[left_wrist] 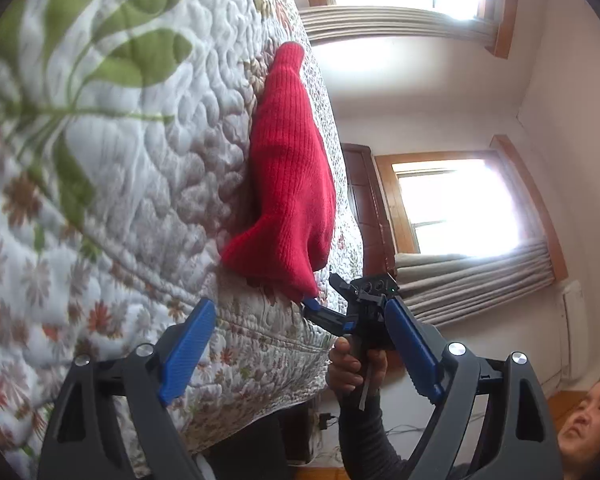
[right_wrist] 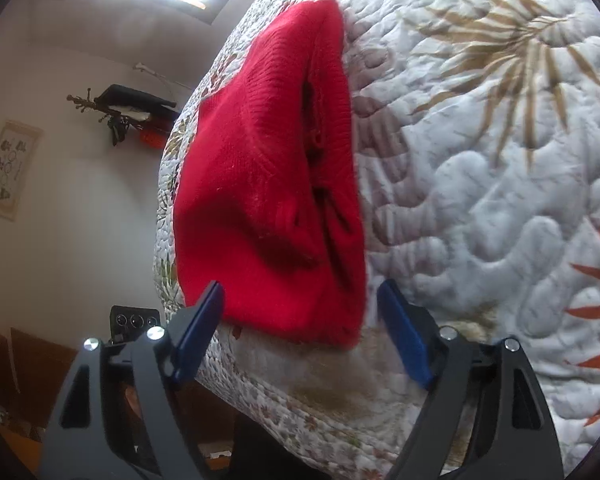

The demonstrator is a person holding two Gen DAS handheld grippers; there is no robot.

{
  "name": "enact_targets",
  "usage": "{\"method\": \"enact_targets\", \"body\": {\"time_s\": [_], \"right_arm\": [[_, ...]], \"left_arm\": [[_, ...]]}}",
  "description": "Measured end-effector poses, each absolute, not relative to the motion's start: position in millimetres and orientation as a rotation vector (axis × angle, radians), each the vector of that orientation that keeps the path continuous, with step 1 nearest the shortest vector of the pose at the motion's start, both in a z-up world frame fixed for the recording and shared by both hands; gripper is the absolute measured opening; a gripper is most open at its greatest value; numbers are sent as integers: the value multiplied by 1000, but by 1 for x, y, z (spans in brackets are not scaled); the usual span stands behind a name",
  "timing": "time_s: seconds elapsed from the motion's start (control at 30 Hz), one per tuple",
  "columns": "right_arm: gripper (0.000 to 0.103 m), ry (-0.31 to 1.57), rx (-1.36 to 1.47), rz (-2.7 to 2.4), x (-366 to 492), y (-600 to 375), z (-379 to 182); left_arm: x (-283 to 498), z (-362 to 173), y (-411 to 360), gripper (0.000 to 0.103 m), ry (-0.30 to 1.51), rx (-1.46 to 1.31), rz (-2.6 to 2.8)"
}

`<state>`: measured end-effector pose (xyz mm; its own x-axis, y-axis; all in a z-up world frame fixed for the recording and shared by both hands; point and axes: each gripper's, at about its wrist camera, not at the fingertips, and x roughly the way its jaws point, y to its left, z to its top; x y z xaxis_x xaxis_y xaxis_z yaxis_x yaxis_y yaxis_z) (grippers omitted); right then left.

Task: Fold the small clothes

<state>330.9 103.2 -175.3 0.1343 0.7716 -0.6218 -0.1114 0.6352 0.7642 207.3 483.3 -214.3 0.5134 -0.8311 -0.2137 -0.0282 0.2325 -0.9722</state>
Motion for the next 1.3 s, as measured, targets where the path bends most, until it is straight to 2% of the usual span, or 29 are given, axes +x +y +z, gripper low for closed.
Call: {"method": "enact_targets", "body": {"time_s": [0.03, 0.1, 0.27, 0.33, 0.4, 0.47, 0.53, 0.57, 0.67, 0.77, 0.8, 0.87, 0.93, 0.97, 1.0, 1.03, 1.13, 1.17, 1.3], "right_arm": [[72, 1304, 629, 725, 331, 112, -176], [21, 1314, 578, 685, 336, 119, -176], [19, 1274, 624, 572, 317, 97, -172], [23, 1271, 609, 574, 311, 99, -182], [35, 1259, 638, 614, 311, 95, -180], [42, 1194, 676, 593, 309, 74, -162], [41, 1093, 670, 587, 313, 55, -137], [37, 1048, 674, 649, 315, 56, -124], [36, 1028, 610, 833, 322, 83, -109], [32, 1108, 586, 864, 341, 107, -137], [24, 1124, 581, 819, 347, 105, -150], [0, 1152, 637, 774, 358, 92, -177], [0, 1175, 700, 801, 358, 78, -186], [4, 1171, 708, 828, 356, 75, -179], [17, 1151, 727, 872, 357, 72, -168], [21, 1110, 741, 899, 360, 70, -154], [25, 1006, 786, 910, 394, 70, -122], [30, 998, 797, 910, 410, 74, -119], [27, 1120, 864, 926, 467, 93, -151]], "left_arm": [[205, -212, 483, 87, 886, -1225, -661], [196, -210, 484, 88, 890, -1218, -650], [189, -183, 486, 88, 837, -1217, -662], [204, -171, 477, 88, 825, -1195, -690], [222, -164, 464, 89, 830, -1177, -724], [240, -158, 448, 89, 842, -1155, -767], [258, -154, 432, 89, 855, -1132, -807], [266, -154, 424, 89, 862, -1118, -827], [288, -162, 405, 89, 903, -1073, -854], [296, -183, 402, 88, 970, -1061, -813], [297, -192, 406, 88, 986, -1066, -797], [293, -204, 415, 88, 992, -1093, -787], [285, -207, 424, 88, 998, -1112, -789], [282, -202, 427, 88, 993, -1115, -813], [281, -192, 429, 88, 967, -1106, -852], [282, -178, 433, 88, 924, -1089, -881], [299, -145, 448, 89, 801, -1083, -897], [309, -138, 451, 93, 783, -1067, -876], [350, -160, 453, 98, 885, -1062, -782]]}}
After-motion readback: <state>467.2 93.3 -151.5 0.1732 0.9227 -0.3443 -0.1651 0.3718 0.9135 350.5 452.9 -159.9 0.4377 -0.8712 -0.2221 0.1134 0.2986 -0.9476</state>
